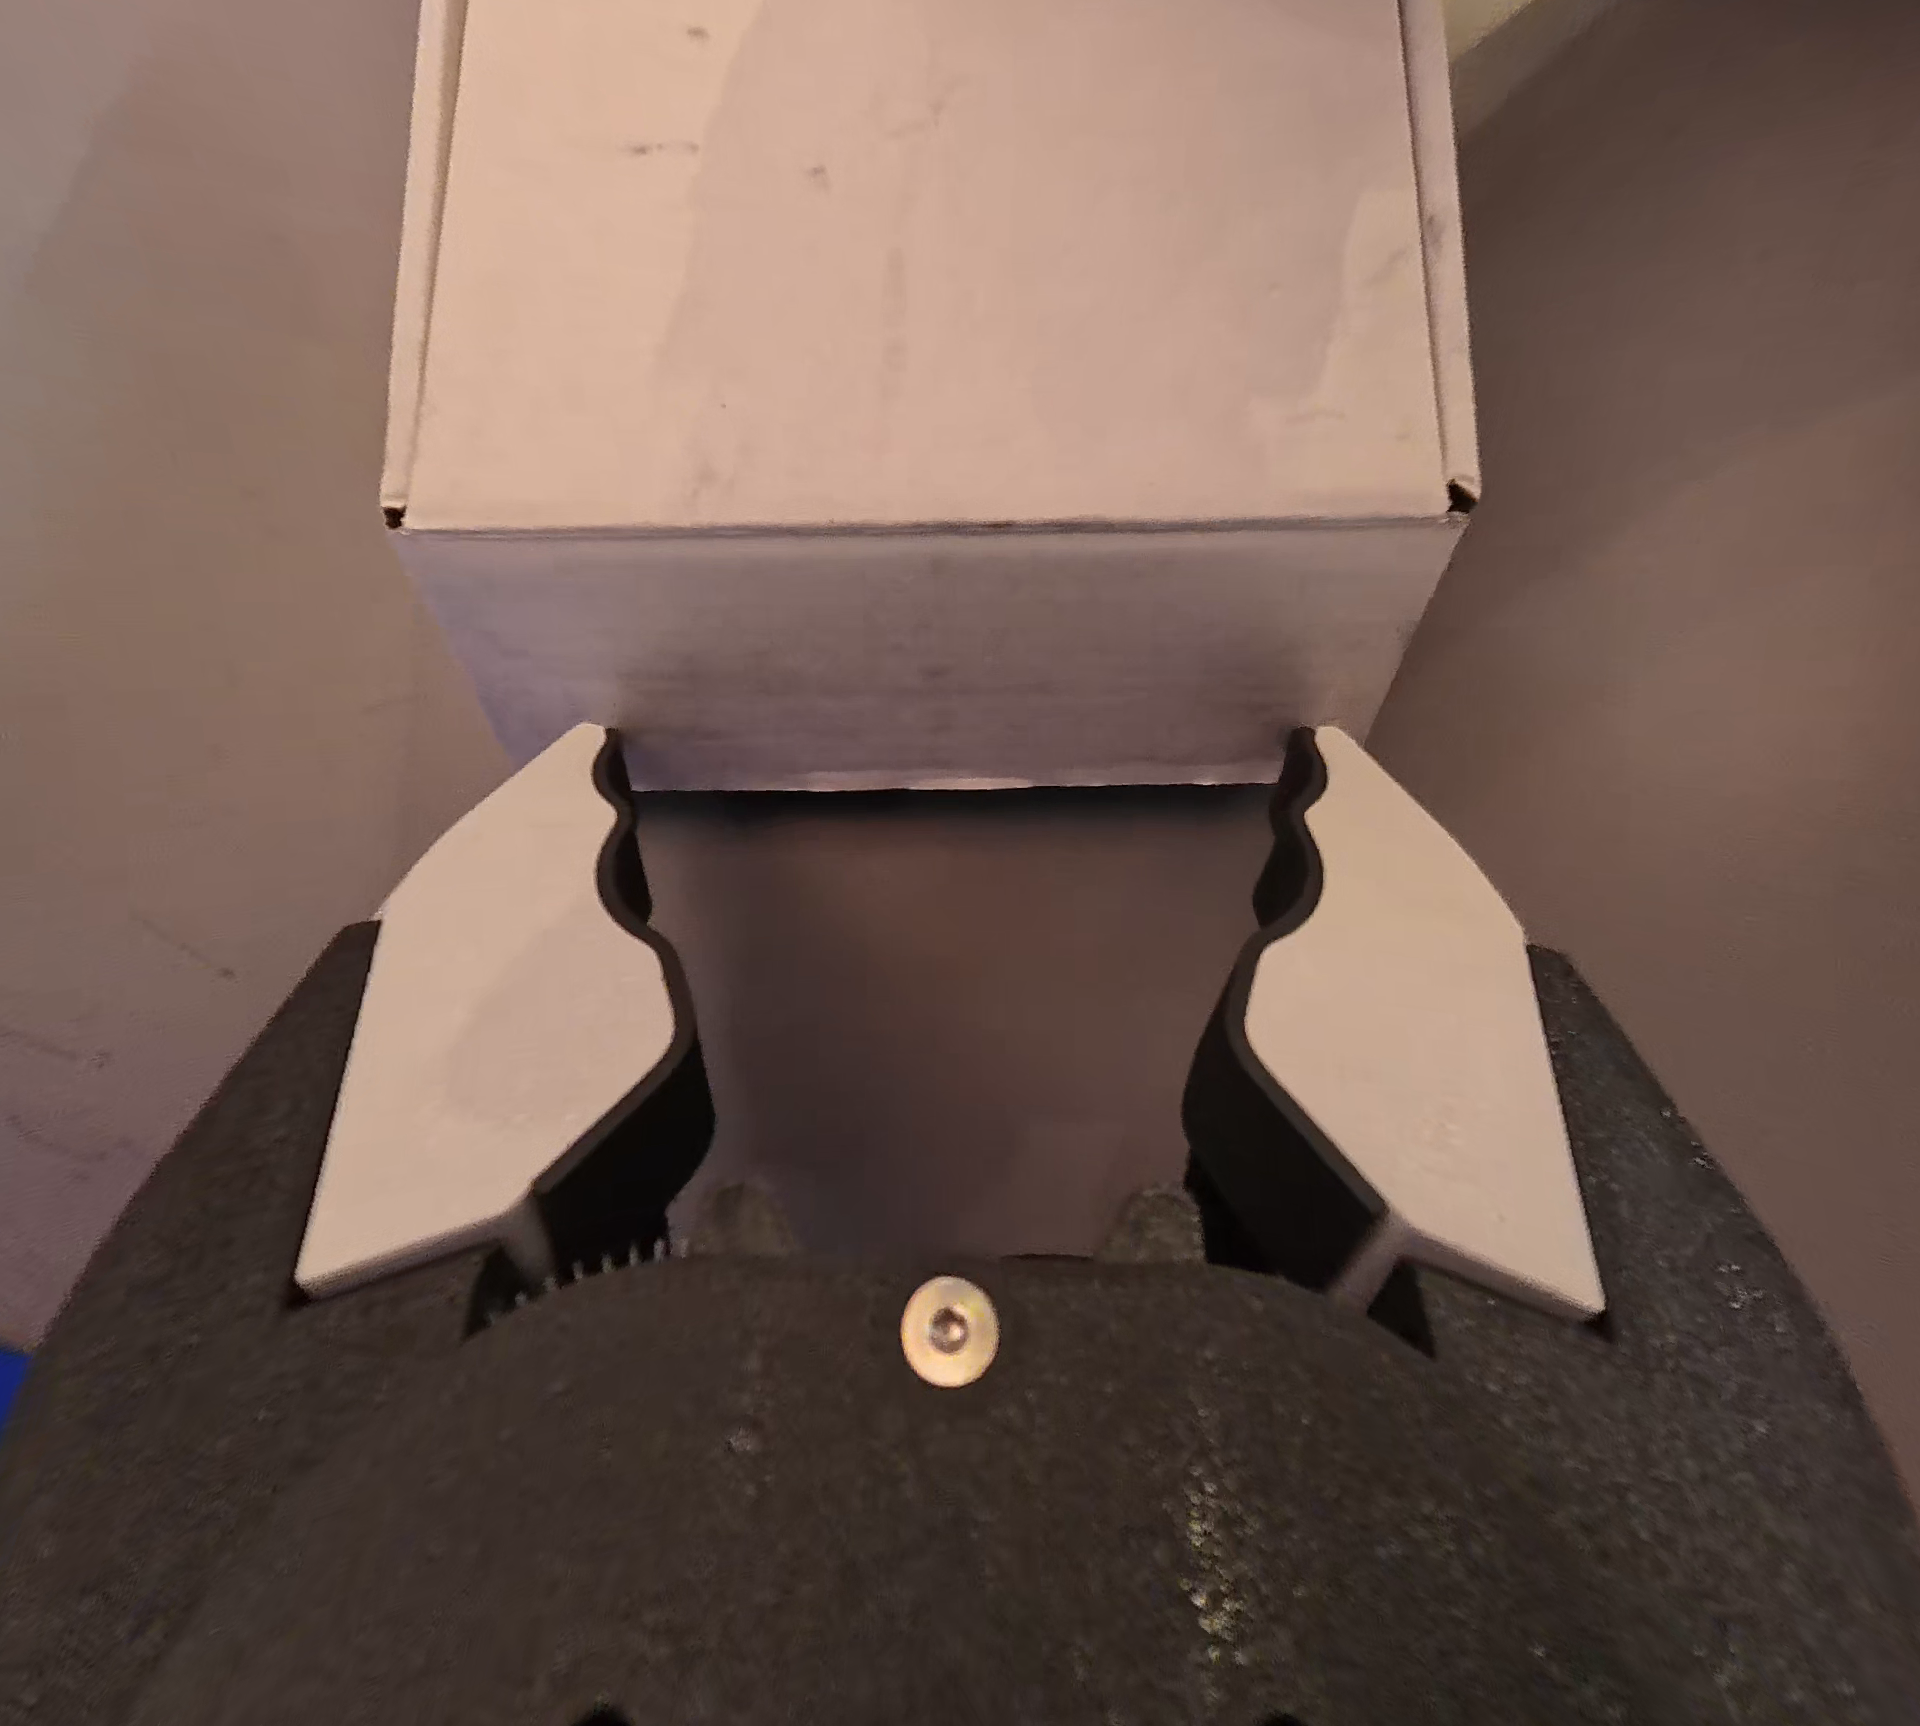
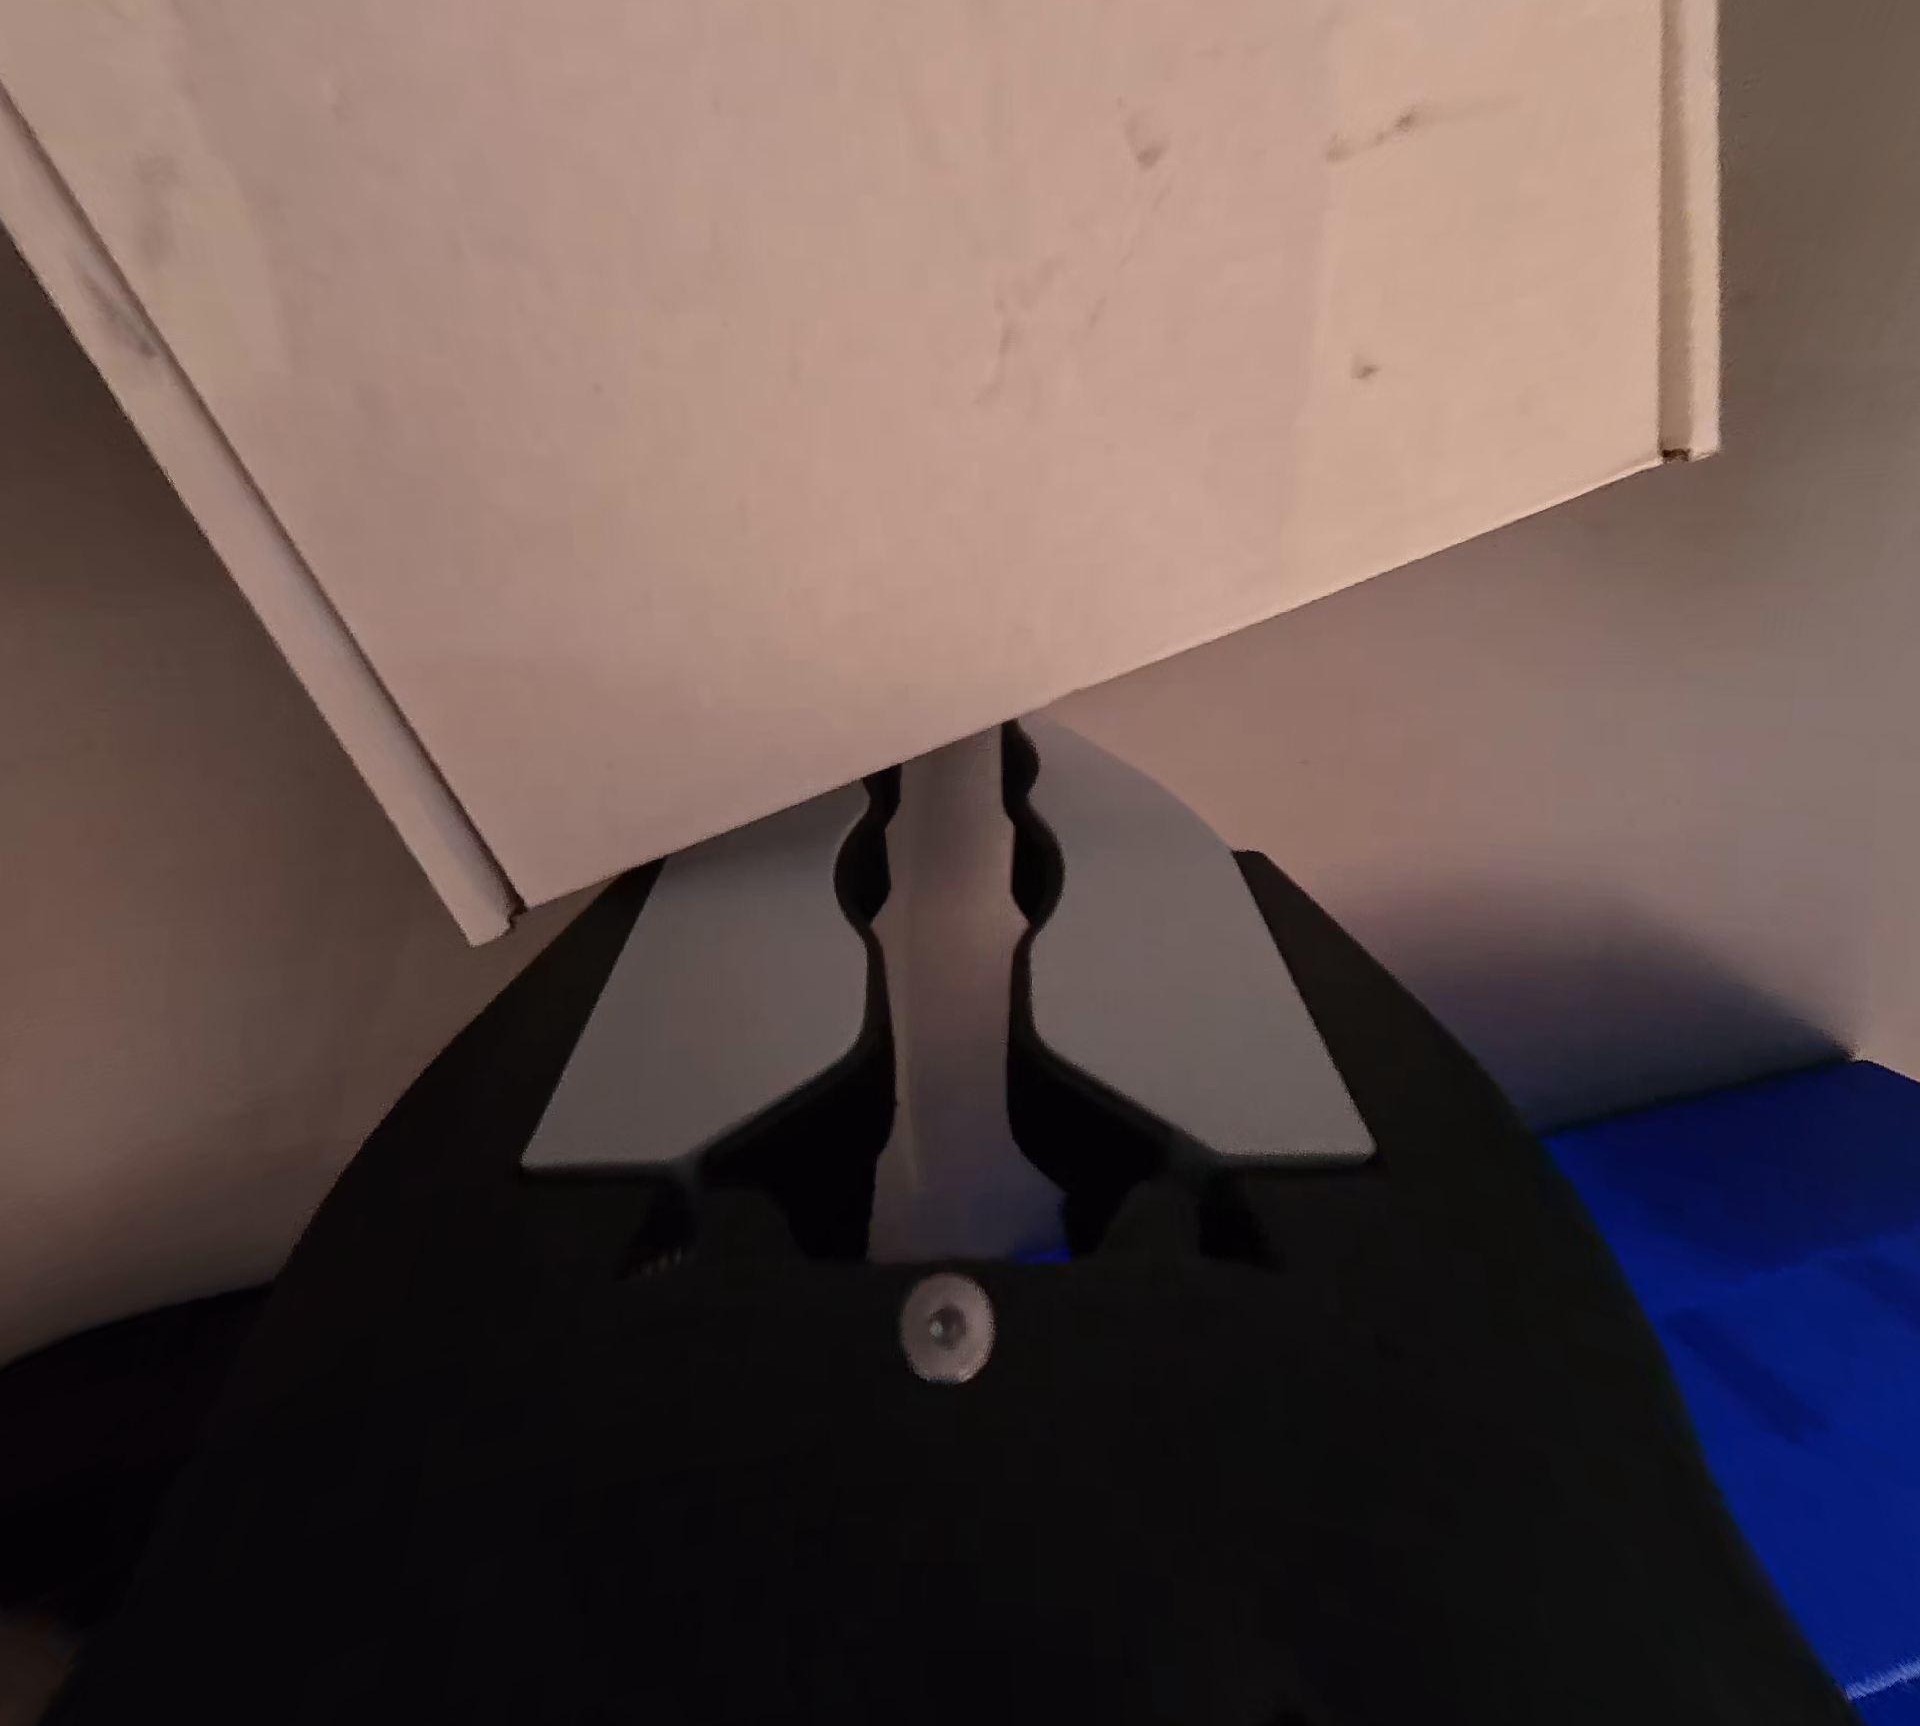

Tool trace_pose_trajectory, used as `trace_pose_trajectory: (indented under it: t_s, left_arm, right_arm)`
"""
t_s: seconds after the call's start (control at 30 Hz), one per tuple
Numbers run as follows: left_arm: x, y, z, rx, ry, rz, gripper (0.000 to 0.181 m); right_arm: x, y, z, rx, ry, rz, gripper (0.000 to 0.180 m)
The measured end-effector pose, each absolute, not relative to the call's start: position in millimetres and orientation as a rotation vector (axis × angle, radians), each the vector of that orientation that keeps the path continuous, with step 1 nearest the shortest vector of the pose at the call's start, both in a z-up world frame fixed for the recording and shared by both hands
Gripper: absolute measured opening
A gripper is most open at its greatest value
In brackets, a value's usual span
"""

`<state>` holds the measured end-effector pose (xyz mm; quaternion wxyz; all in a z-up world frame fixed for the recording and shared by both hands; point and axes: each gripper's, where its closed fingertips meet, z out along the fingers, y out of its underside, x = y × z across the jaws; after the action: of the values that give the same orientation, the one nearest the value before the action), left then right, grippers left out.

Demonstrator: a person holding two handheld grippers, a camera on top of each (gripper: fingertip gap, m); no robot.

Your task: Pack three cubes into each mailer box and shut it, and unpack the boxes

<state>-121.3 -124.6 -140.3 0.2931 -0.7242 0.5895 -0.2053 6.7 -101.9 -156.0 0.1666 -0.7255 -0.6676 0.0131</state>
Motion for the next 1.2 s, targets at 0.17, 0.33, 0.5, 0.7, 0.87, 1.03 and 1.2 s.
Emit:
trace_pose_trajectory:
  t_s: [0.17, 0.33, 0.5, 0.7, 0.87, 1.03, 1.2]
  left_arm:
    - [-121, -124, -141, -1.917, 1.578, -0.559, 0.116]
    - [-119, -124, -145, -1.912, 1.598, -0.562, 0.116]
    - [-119, -125, -148, -1.921, 1.613, -0.553, 0.116]
    - [-119, -125, -150, -1.929, 1.629, -0.541, 0.116]
    - [-123, -122, -150, -1.938, 1.619, -0.514, 0.116]
    - [-126, -118, -155, -1.958, 1.622, -0.455, 0.122]
    - [-125, -118, -155, -1.953, 1.628, -0.460, 0.122]
  right_arm:
    - [3, -100, -155, -1.924, -1.984, 0.024, 0.022]
    - [-3, -106, -155, -1.862, -2.029, 0.047, 0.016]
    - [-7, -107, -155, -1.857, -2.026, 0.083, 0.016]
    - [-13, -110, -155, -1.859, -2.017, 0.150, 0.016]
    - [-12, -102, -154, -1.945, -1.927, 0.142, 0.027]
    - [-13, -94, -153, -1.953, -1.887, 0.142, 0.037]
    - [-17, -99, -153, -1.880, -1.948, 0.170, 0.027]
